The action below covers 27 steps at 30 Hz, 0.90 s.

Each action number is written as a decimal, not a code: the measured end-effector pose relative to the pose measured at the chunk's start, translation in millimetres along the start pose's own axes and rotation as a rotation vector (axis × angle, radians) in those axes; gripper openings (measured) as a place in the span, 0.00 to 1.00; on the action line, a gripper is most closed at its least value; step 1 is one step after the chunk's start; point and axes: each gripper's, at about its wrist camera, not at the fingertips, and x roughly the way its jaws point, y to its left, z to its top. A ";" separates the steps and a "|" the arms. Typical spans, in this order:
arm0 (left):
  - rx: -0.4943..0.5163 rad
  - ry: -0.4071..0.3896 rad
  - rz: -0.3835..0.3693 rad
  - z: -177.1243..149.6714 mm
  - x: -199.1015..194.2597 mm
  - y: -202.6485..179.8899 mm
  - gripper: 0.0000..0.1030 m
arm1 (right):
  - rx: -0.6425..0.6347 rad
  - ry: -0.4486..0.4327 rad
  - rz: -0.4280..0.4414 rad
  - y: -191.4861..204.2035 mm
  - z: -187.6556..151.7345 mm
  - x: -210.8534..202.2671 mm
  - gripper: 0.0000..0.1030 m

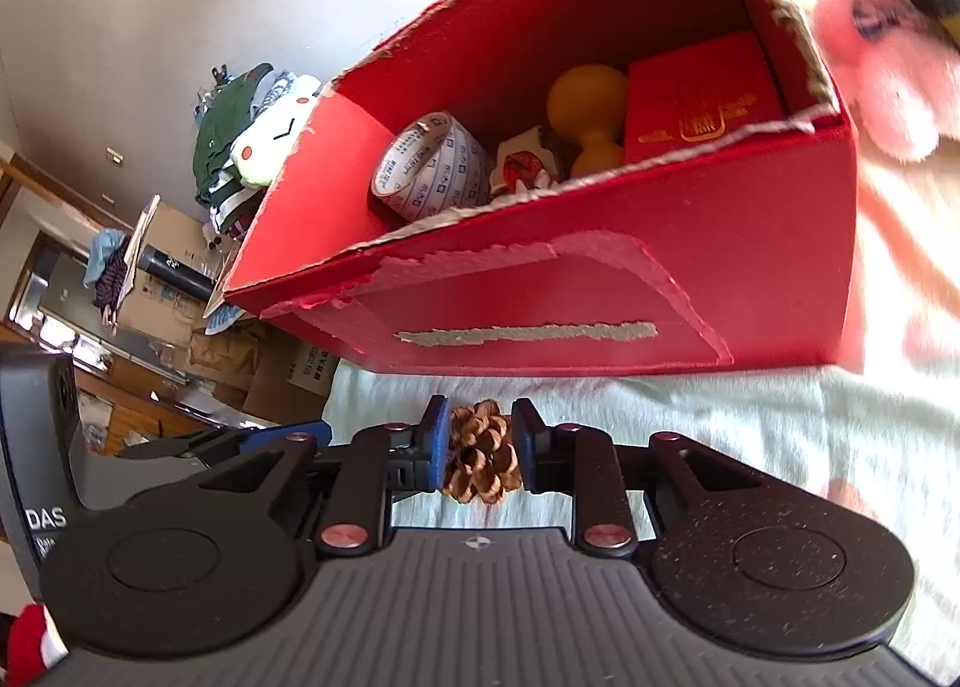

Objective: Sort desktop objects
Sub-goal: 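Grasp the brown pinecone on the sheet with the right gripper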

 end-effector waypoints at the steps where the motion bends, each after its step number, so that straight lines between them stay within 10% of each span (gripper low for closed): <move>1: 0.003 0.003 0.001 -0.2 0.9 -1.0 0.91 | 0.014 0.005 0.010 -1.8 0.3 0.3 0.28; 27: -0.004 -0.024 -0.273 -16.9 22.2 2.0 0.54 | 0.075 0.109 0.025 -11.1 -5.1 29.0 0.35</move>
